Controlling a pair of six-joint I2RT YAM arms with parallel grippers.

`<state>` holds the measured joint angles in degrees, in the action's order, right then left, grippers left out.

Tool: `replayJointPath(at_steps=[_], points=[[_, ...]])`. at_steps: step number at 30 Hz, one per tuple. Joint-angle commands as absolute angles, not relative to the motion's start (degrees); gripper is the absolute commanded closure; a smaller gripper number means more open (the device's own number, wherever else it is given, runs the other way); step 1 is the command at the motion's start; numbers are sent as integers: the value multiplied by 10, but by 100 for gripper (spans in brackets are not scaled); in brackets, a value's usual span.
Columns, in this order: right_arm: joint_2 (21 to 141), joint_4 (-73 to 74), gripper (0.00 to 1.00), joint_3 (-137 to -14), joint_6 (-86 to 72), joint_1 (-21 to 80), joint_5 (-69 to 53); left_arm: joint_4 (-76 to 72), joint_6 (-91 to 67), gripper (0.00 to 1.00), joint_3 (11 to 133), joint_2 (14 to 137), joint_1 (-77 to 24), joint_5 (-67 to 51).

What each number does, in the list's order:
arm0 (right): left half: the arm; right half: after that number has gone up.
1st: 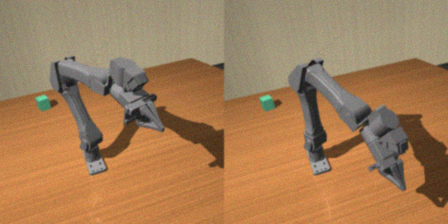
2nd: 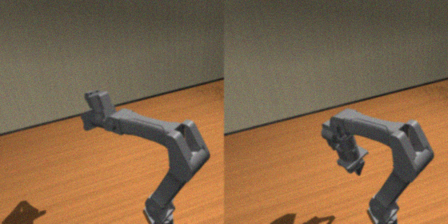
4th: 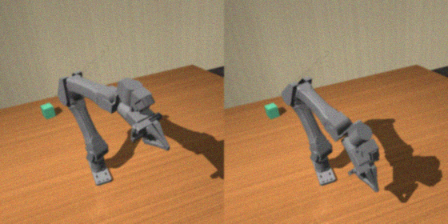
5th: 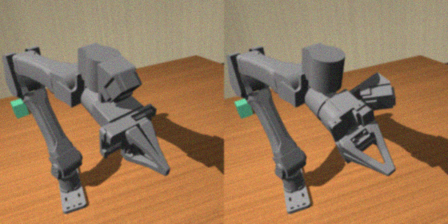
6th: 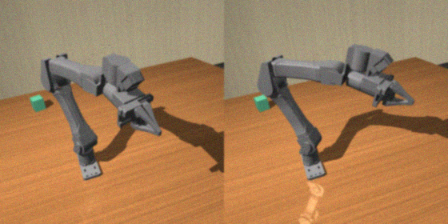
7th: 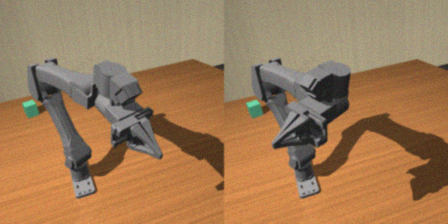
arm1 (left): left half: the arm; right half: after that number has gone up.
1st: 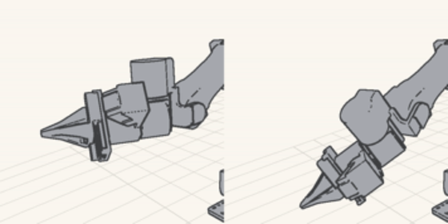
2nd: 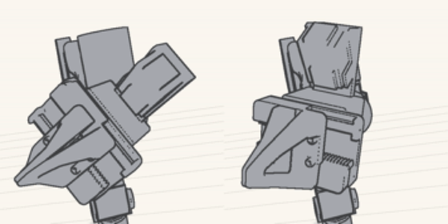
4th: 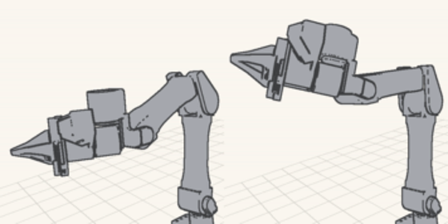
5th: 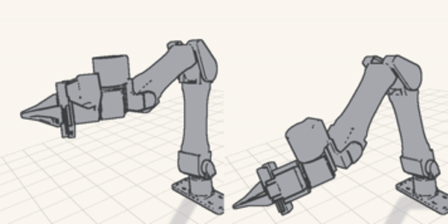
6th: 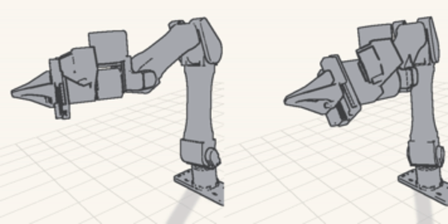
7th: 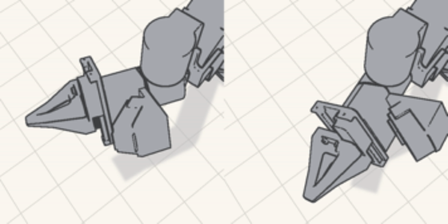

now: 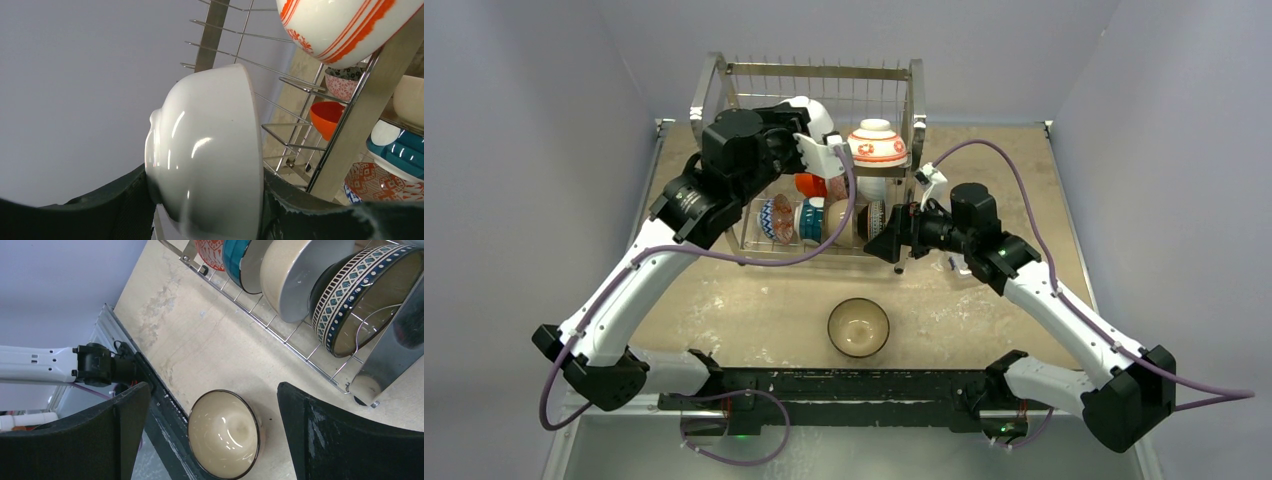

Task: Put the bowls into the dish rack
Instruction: Turn the bowl upside down on the dish rack.

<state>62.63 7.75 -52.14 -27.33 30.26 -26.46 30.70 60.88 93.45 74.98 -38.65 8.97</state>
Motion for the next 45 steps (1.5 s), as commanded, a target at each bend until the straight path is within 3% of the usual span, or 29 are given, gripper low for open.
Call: replayJointPath(at_steps=[1,9,20,29,37,45], points=[[627,62,1,-532,-260,303,-267,323,619,100,933,725,-387,68],[630,57,1,-534,-260,303,-267,344,628,100,914,713,-388,21],[626,54,1,-531,-260,303,-262,381,642,62,923,715,-388,-20],[626,53,1,-531,-260,304,-263,391,628,45,918,710,-388,-42],[628,52,1,-528,-261,304,-264,386,618,37,901,709,-389,-51],[631,51,1,-530,-261,304,-263,394,602,35,891,697,-389,-62]])
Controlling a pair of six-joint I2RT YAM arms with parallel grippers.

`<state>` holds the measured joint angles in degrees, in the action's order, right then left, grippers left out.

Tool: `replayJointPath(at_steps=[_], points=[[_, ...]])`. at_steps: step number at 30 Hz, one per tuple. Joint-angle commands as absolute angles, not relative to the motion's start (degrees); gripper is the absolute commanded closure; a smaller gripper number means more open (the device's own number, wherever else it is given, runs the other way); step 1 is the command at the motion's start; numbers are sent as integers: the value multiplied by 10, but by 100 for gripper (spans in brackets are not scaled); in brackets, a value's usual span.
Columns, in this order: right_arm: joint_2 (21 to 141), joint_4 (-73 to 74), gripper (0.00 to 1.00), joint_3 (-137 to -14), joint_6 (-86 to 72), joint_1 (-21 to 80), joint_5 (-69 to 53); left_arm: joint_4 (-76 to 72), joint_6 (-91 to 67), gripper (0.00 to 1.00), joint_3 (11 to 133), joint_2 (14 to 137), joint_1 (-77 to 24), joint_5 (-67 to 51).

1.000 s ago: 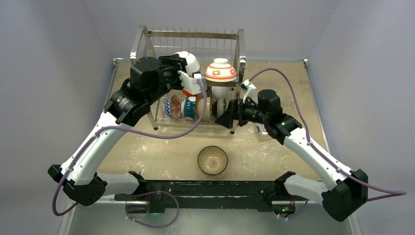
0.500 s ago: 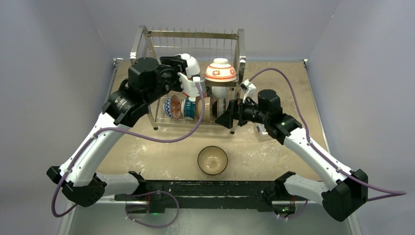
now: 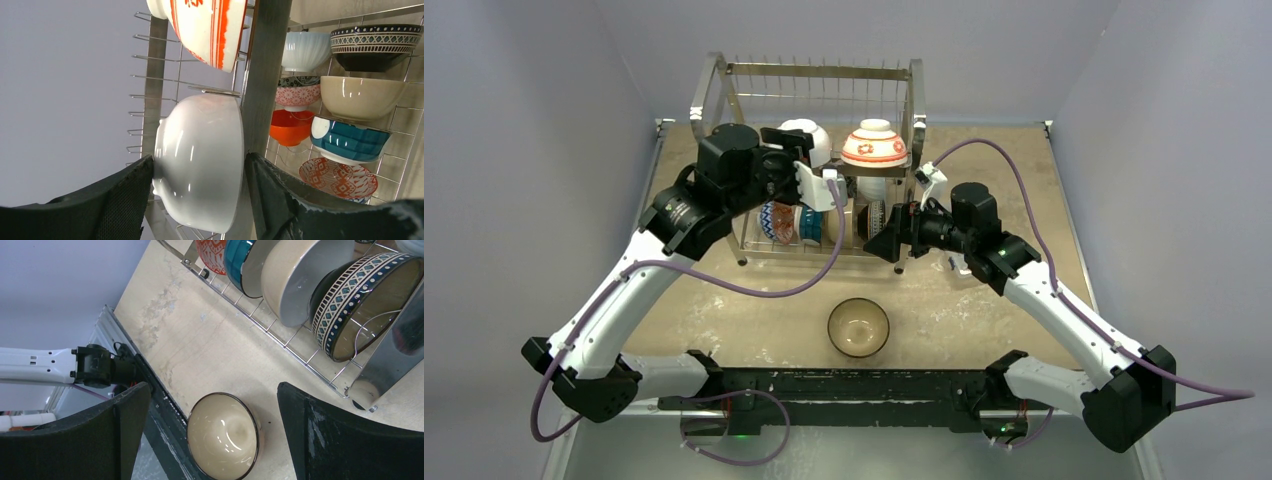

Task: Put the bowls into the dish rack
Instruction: Turn the bowl upside down on the dish rack, then pick up the bowl from the center of the board.

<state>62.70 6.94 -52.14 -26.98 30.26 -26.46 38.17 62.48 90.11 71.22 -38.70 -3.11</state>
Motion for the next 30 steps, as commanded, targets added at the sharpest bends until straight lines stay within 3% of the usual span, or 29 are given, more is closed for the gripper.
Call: replayJointPath(at_steps=[1,6,12,23,30], points=[[631,50,1,-531,-261,303,-264,393,598,32,889,692,-389,-65],[631,51,1,-536,-264,303,-265,348,558,16,848,643,-389,-94],[623,57,1,-532,-266,303,-262,281,501,7,776,562,-389,-111],[563,86,1,-460,-282,303,-246,206,240,1,575,364,-389,-160],[507,86,1,-360,-312,304,-241,117,-59,2,403,220,-389,-126]])
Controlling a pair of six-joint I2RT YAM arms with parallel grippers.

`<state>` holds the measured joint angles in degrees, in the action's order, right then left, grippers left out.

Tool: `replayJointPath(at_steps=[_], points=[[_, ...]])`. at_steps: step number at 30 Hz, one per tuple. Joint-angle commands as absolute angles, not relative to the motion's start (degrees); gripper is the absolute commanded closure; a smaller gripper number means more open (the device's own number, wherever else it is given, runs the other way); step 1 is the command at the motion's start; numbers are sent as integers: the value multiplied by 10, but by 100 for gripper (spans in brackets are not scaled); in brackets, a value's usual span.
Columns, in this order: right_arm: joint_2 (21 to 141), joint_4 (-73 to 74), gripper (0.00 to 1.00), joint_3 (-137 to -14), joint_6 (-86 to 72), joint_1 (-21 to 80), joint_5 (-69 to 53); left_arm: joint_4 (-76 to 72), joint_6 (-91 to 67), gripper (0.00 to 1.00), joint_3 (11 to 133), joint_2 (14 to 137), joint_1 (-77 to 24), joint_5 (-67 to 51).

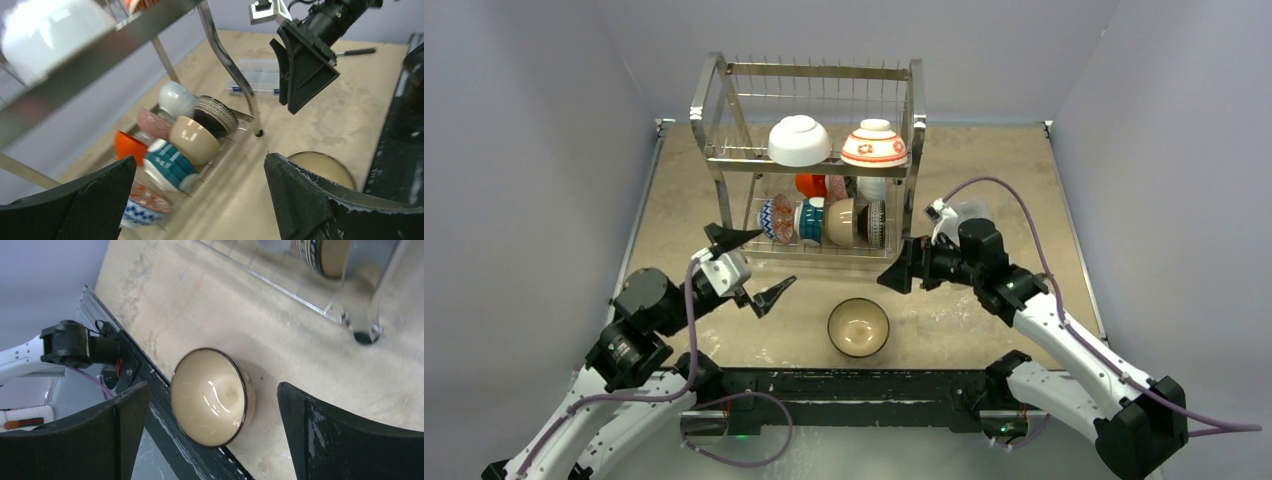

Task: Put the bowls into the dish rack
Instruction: Pick up the bowl from the center of the board.

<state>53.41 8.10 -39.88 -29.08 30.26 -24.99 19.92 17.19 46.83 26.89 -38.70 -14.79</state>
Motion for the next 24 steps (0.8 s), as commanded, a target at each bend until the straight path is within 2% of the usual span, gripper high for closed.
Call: replayJointPath(at_steps=[1,6,11,16,20,24], points=[[501,83,1,-348,-317,303,-240,110,-98,2,384,207,-389,-117],[484,55,1,-288,-342,304,-253,97,-272,2,307,183,-389,-49],[492,5,2,-237,-364,304,-282,114,-392,1,245,220,-389,-13],[530,-84,5,-183,-399,305,-327,119,-488,1,215,311,-389,-1],[577,-160,9,-153,-421,312,-348,71,-523,1,189,415,-389,-44],[618,-198,11,-153,-428,329,-346,-63,-595,1,135,511,-389,-101]])
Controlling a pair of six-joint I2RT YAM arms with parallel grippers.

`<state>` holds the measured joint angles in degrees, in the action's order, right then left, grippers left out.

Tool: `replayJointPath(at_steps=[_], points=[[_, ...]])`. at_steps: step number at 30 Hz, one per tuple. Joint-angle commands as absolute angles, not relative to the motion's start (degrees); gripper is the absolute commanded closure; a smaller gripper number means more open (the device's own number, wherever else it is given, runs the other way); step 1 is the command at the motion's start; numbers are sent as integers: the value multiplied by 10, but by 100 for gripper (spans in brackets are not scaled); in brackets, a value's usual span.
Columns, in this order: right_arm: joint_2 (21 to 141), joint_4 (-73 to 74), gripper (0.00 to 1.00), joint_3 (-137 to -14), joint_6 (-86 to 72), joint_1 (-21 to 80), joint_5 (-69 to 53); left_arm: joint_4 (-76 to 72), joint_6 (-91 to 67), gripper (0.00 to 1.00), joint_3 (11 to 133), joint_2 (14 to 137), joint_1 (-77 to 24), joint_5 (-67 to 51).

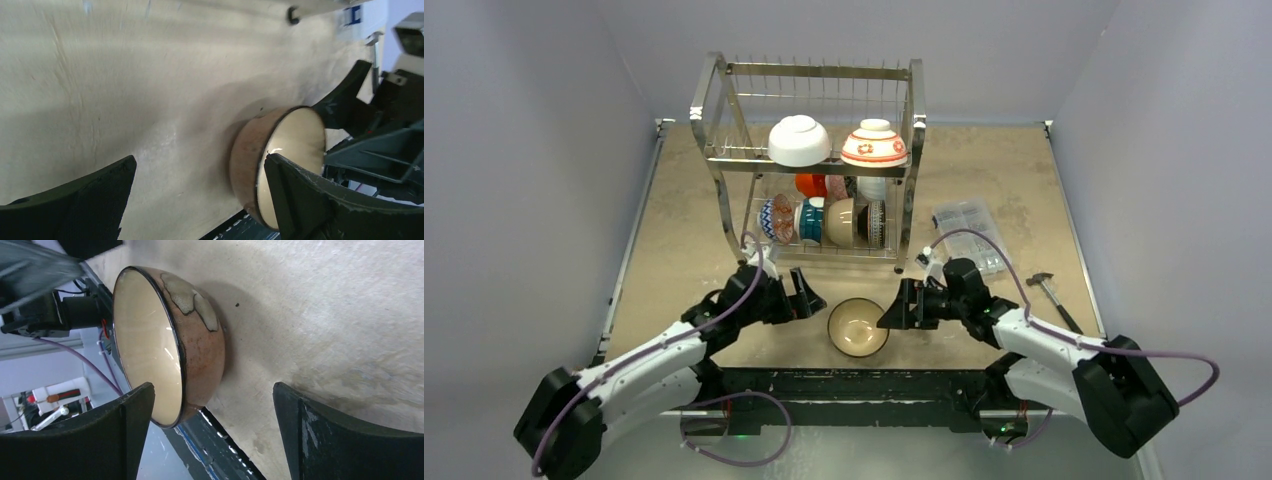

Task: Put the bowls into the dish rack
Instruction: Pick up the bowl from the center of the board.

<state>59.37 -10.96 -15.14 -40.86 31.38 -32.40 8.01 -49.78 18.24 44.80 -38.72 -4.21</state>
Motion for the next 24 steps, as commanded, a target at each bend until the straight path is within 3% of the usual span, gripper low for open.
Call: replayJointPath(at_steps=[1,6,24], points=[[625,-204,12,-153,-429,335,-344,-113,-622,1,113,526,-389,-122],[651,-234,18,-147,-444,354,-337,-293,-719,1,30,564,-388,-148],[733,-306,54,-144,-461,380,-326,-356,-712,3,48,631,-395,-202]])
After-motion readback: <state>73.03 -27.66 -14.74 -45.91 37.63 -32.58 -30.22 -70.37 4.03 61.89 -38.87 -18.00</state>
